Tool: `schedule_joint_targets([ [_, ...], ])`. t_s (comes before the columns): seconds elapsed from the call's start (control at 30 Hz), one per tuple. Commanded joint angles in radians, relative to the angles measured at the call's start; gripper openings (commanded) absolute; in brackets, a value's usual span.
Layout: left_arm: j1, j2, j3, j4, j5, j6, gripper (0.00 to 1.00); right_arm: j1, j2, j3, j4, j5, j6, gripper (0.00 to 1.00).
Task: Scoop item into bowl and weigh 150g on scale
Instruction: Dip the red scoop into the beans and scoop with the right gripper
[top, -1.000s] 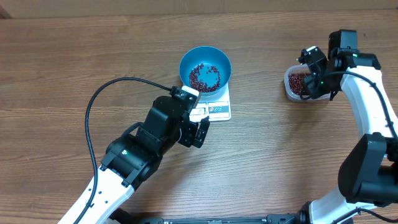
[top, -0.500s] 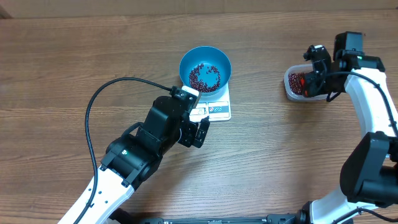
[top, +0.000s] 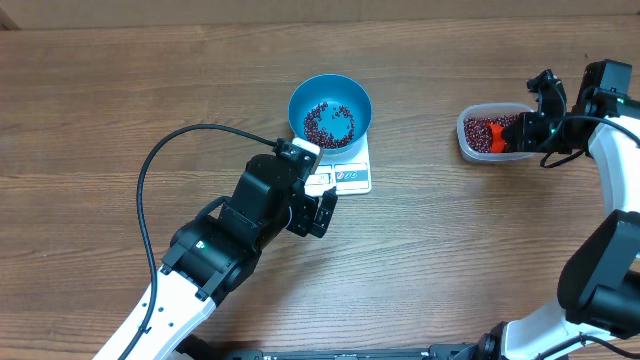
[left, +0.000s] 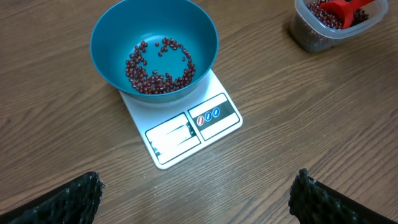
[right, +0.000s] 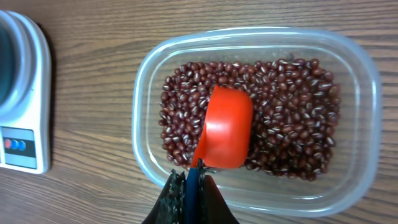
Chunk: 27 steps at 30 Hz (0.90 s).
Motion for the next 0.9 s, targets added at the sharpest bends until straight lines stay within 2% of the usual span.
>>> schedule_joint_targets([
  [0.0, 0.004, -0.003, -0.009, 0.004, 0.002, 0.019, 0.99, 0.002, 0.006, -0.010, 0.010, -0.080, 0.067, 0.04],
  [0.57, 0.004, -0.003, -0.009, 0.005, 0.002, 0.019, 0.99, -0.010, 0.062, -0.010, 0.021, -0.105, 0.138, 0.04],
  [0.87, 0.004, -0.003, -0.009, 0.005, 0.002, 0.019, 0.99, -0.069, 0.092, -0.010, 0.030, -0.134, 0.168, 0.04],
])
